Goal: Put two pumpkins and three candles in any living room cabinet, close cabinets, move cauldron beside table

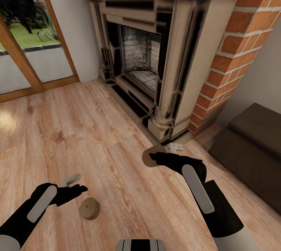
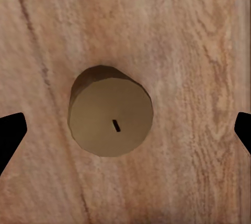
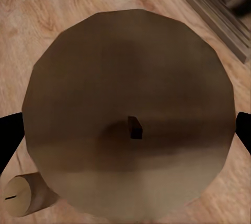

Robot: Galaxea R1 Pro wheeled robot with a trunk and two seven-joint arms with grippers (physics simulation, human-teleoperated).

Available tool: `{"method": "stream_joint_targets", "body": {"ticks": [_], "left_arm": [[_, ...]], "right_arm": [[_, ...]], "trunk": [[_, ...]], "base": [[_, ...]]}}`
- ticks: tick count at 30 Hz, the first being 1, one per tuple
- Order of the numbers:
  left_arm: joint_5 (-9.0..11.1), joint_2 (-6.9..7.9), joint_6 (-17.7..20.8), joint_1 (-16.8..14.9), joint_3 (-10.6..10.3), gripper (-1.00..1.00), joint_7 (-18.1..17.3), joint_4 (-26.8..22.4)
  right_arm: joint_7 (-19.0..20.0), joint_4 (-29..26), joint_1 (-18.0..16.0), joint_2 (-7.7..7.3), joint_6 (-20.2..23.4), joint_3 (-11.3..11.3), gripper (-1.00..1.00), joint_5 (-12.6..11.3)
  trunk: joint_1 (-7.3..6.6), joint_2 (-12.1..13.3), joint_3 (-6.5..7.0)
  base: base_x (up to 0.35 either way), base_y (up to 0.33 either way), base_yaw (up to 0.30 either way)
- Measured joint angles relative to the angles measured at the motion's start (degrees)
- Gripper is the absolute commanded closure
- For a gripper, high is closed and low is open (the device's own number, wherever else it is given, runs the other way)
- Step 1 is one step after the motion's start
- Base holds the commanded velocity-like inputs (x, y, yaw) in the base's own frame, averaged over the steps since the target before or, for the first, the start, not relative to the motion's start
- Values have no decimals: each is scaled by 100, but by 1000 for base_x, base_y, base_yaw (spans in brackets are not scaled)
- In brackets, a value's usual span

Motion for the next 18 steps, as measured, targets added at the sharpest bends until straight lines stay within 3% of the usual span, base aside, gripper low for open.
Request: {"method": "stream_joint_targets", "body": {"ticks": [6,18], "left_arm": [[-7,1,4,0,0,-100,1,5],[-1,4,4,0,1,-100,-4,-8]], "right_arm": [[0,1,0,0,0,1,100,-1],[-9,-7,0,0,1,0,100,-1]], "trunk": [[-1,0,0],[1,0,0]], "base": [[170,99,0],[14,63,0]]}}
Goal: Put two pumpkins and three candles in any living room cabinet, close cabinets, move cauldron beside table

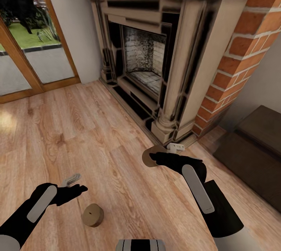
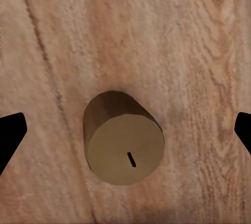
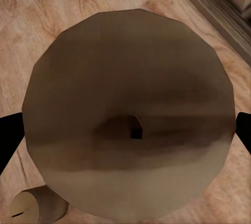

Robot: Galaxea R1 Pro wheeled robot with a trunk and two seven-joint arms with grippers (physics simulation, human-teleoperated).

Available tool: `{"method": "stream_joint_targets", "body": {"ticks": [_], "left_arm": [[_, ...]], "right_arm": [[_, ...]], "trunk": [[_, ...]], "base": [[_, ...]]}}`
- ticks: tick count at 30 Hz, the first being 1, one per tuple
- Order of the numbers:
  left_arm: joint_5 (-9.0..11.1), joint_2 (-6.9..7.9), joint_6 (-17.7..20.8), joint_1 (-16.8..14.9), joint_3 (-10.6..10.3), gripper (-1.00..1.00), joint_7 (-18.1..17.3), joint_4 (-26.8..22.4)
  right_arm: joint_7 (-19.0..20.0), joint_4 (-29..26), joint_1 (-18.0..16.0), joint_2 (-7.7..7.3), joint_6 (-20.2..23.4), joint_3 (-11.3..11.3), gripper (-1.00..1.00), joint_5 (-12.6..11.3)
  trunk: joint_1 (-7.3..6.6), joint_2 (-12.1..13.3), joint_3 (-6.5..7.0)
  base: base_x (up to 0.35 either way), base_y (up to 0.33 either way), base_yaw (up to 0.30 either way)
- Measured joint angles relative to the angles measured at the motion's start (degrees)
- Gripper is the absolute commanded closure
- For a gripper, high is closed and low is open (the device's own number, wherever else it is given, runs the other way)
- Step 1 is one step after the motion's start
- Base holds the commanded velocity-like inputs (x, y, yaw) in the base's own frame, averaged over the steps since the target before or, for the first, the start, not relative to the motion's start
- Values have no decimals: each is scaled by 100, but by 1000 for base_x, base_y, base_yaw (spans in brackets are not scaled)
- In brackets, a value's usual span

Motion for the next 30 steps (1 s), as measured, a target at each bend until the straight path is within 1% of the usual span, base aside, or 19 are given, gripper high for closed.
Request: {"method": "stream_joint_targets", "body": {"ticks": [6,15,20,23,24,25,27,30], "left_arm": [[-1,-1,-6,0,0,-100,4,-17],[1,-11,-13,0,7,-100,3,-20],[-68,-105,-35,0,-4,-100,10,-12],[-145,-128,-169,0,-6,-100,12,7],[-159,-152,-235,0,-10,-100,9,26],[-174,-213,-279,0,-17,-100,7,38],[-193,-279,-306,0,-22,-100,5,45],[-276,-319,-335,0,-20,-100,4,54]], "right_arm": [[0,0,0,0,0,0,100,0],[0,1,0,0,4,0,100,2],[-1,0,0,0,3,0,100,2],[-1,0,0,0,3,0,100,2],[0,0,0,0,3,0,100,2],[-1,0,0,0,3,0,100,2],[0,3,0,0,3,0,100,2],[0,4,0,0,3,0,100,2]], "trunk": [[0,0,0],[24,-12,-199],[37,-18,-310],[44,-22,-376],[47,-24,-399],[49,-25,-421],[55,-28,-465],[62,-32,-532]], "base": [[0,2,0],[0,0,0],[0,0,0],[0,0,0],[0,0,0],[0,0,0],[0,0,0],[0,0,0]]}}
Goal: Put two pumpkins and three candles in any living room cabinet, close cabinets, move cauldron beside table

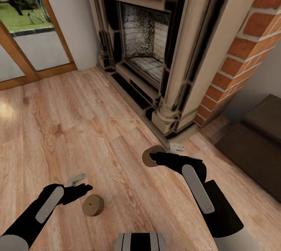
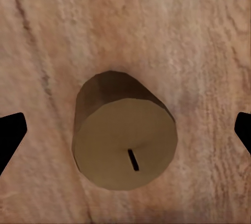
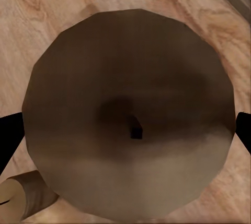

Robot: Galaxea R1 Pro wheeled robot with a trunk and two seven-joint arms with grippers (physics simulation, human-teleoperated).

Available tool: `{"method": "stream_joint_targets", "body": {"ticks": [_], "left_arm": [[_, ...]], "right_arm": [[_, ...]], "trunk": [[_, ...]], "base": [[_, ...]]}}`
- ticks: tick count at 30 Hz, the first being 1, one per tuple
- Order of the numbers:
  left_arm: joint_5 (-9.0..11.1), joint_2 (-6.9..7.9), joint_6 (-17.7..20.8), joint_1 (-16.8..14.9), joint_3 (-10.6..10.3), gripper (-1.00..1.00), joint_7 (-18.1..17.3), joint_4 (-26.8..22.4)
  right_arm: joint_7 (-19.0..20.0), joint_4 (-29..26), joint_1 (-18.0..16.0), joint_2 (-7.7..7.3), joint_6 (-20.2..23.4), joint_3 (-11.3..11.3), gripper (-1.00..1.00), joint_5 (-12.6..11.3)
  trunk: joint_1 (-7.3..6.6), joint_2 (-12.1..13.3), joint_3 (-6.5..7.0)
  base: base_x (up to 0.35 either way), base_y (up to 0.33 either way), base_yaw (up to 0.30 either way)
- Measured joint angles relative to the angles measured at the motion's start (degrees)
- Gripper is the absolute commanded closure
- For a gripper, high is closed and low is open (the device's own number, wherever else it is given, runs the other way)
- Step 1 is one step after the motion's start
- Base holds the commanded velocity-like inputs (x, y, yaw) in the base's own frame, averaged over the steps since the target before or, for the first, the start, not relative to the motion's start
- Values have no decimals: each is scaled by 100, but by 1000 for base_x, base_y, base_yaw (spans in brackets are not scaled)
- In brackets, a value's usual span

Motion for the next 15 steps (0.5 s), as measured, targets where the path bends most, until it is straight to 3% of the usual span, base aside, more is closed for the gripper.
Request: {"method": "stream_joint_targets", "body": {"ticks": [6,15], "left_arm": [[-118,-19,-333,0,3,-100,0,6],[-131,-26,-410,0,2,-100,0,7]], "right_arm": [[0,4,0,0,0,0,100,0],[0,5,0,0,0,0,100,0]], "trunk": [[15,-8,-133],[39,-20,-333]], "base": [[0,0,0],[0,0,0]]}}
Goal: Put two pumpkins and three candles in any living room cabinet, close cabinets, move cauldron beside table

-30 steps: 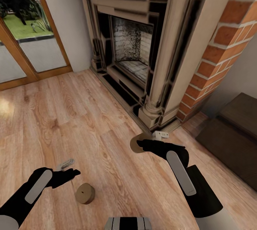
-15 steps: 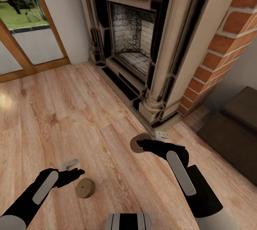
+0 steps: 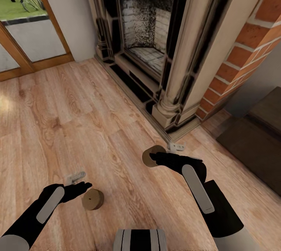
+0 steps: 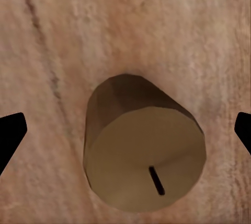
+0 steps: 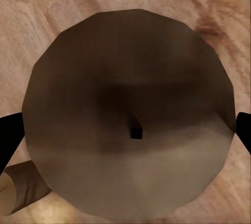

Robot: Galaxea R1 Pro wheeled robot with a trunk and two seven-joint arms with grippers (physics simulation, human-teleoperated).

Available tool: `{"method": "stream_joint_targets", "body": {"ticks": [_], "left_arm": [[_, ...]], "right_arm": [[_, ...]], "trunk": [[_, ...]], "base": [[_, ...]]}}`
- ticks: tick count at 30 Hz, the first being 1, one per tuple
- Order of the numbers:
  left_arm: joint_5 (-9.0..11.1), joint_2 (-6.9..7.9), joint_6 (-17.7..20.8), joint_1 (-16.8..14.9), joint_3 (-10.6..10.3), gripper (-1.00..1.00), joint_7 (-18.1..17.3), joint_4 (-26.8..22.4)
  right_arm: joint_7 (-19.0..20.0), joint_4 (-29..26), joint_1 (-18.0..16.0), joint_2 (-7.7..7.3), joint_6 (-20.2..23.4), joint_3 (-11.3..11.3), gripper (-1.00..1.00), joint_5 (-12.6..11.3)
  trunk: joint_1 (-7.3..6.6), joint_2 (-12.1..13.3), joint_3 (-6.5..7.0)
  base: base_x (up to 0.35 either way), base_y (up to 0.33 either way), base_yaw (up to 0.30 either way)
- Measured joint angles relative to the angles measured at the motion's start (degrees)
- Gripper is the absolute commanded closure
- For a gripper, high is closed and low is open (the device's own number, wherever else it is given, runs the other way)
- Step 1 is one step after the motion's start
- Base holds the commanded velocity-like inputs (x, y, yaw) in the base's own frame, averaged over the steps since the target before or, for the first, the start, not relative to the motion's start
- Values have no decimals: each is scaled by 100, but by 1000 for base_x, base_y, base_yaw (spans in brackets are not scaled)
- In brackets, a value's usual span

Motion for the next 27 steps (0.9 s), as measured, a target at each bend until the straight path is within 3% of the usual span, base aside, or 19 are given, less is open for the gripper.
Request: {"method": "stream_joint_targets", "body": {"ticks": [4,7,12,27], "left_arm": [[11,-13,-1,0,-11,-100,0,-1],[-3,-128,-6,0,-112,-100,0,-1],[-19,-212,-136,0,-223,-100,0,-1],[-23,-222,-218,0,-235,-100,0,-1]], "right_arm": [[0,0,0,0,0,0,100,0],[-1,0,0,0,1,0,100,1],[-2,0,-1,0,-3,0,100,-1],[-9,-1,0,0,0,0,100,-2]], "trunk": [[10,-5,-89],[18,-9,-155],[18,-10,-156],[21,-11,-177]], "base": [[0,0,0],[0,0,0],[0,0,0],[0,0,0]]}}
